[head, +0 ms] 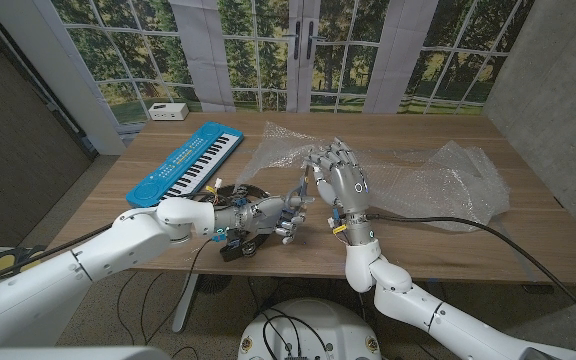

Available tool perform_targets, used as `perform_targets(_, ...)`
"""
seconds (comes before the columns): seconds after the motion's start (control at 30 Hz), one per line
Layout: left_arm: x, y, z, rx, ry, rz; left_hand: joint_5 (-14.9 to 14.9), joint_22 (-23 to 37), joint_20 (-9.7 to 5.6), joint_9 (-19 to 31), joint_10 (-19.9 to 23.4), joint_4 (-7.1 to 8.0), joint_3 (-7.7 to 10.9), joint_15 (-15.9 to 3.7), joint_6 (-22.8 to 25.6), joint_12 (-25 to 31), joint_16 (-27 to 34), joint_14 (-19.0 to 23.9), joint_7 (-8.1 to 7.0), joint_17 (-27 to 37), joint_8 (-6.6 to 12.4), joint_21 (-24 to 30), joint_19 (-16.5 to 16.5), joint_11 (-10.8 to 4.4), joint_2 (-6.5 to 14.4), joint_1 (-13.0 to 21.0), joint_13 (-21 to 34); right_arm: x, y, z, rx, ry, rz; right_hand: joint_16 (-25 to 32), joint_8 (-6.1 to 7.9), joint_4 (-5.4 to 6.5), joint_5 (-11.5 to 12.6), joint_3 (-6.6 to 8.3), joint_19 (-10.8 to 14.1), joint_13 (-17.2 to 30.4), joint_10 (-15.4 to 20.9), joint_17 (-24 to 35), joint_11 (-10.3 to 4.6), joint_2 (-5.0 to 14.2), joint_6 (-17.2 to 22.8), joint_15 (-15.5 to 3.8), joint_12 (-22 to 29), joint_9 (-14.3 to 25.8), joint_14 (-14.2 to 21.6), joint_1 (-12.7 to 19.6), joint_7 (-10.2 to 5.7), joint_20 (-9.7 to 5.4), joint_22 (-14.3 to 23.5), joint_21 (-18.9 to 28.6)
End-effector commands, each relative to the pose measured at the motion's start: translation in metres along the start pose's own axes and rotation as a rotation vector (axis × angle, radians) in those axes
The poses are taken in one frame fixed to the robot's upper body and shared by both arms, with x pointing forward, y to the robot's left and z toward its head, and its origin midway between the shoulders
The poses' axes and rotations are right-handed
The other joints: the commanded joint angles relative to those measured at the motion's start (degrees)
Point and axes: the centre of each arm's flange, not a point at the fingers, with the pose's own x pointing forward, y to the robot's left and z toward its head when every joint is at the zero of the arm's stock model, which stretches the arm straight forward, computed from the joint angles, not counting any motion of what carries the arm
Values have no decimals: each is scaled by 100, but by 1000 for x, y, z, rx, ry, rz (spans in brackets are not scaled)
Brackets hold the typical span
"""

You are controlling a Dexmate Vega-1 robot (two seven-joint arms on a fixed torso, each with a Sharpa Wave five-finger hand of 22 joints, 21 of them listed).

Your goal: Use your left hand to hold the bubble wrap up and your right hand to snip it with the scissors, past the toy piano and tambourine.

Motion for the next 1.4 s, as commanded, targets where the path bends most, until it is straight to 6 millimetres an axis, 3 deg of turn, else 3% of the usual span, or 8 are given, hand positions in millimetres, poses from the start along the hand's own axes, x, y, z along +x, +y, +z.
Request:
perform_targets(0.03,-8,-3,1,-2,-37,14,-11,11,-6,30,-32,-324,1435,-176,-146,12,-7,33,364,9,2270,35,15,-33,693,653,17,-4,-1,1,-41,-42,24,-6,-23,-22,-14,5,-5,6,-30,28,-15,-9,26,-1104,51,11,48,8,-55,-137,16,-14)
perform_targets(0.17,-9,-4,2,-5,-48,24,-17,28,-9,27,-33,-291,1496,-184,-161,15,1,78,419,9,2267,52,35,-3,706,619,16,-5,-2,-1,-56,-51,26,-22,-28,-25,-13,4,-16,10,-47,36,-2,-13,25,-1104,53,11,39,6,-57,-138,16,-18)
perform_targets(0.4,-11,-5,3,-12,-58,21,-20,54,-46,29,10,-244,1610,-183,-78,16,17,173,374,8,2278,69,87,1,699,557,17,-4,-2,-6,-76,-62,40,-40,-37,-22,-10,5,-19,23,-87,51,-7,-8,16,-1105,54,12,35,1,-76,-142,16,-19)
perform_targets(1.07,-12,-5,0,-45,-145,-31,-23,146,-104,30,52,-216,1758,-174,-105,17,41,279,286,9,2274,82,129,-77,667,438,21,0,3,-14,-158,-97,99,-84,-61,-7,-3,15,-41,30,-123,94,-16,4,-18,-1105,68,17,32,-16,-83,-149,17,-26)
perform_targets(1.4,-10,-5,3,-35,-173,-57,-29,146,-83,29,25,-222,1805,-161,-102,17,26,216,320,9,2279,62,85,-65,655,376,20,1,5,-14,-194,-96,117,-97,-61,-2,-2,15,-41,36,-112,110,-10,2,-12,-1105,83,19,35,-23,-89,-148,17,-25)
